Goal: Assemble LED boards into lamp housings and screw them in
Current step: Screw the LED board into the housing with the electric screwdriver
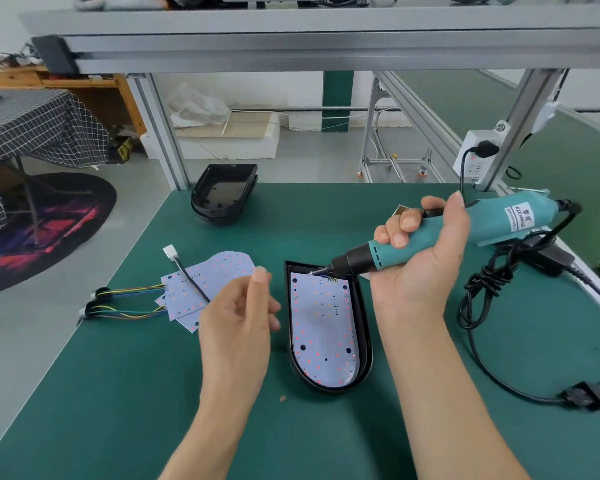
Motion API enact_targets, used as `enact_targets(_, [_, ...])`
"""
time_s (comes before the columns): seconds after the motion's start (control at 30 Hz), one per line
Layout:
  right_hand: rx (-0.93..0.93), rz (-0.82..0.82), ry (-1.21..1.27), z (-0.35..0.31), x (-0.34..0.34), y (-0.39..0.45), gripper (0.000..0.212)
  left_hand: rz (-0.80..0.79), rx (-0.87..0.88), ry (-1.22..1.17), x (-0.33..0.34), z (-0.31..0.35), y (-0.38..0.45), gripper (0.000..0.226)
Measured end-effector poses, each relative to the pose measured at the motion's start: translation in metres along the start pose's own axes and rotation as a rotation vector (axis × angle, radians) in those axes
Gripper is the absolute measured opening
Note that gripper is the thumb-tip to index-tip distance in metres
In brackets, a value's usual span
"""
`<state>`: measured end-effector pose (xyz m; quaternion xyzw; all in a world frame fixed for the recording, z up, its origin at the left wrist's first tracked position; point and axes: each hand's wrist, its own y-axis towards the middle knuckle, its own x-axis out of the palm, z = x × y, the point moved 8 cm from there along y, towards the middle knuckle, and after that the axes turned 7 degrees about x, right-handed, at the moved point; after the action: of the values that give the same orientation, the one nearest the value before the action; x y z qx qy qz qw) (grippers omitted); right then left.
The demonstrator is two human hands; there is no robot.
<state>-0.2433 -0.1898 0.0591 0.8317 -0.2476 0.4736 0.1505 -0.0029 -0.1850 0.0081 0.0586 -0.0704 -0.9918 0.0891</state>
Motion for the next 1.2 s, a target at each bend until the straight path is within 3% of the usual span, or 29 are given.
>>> enact_targets(0.07, [-0.009,0.037,-0.044,0.005,-0.002,0.008,0.023,0.045,-0.030,0.146,-0.009,-0.009,0.000,0.035])
enact_targets(0.3, [-0.029,0.030,-0.198,0.032,-0.003,0.011,0.023,-0.301,-0.102,0.534,0.031,-0.027,-0.003,0.038])
enact_targets(0.43, [-0.044,-0.005,-0.235,0.037,0.001,0.012,0.022,-0.328,-0.112,0.549,0.038,-0.033,0.001,0.014])
enact_targets(0.87, [-0.036,-0.009,-0.272,0.041,0.004,0.011,0.021,-0.319,-0.039,0.525,0.043,-0.028,0.003,0.023])
enact_targets(1.2, [-0.084,-0.105,-0.342,0.039,0.017,0.005,0.024,-0.273,0.010,0.536,0.045,-0.022,0.003,0.020])
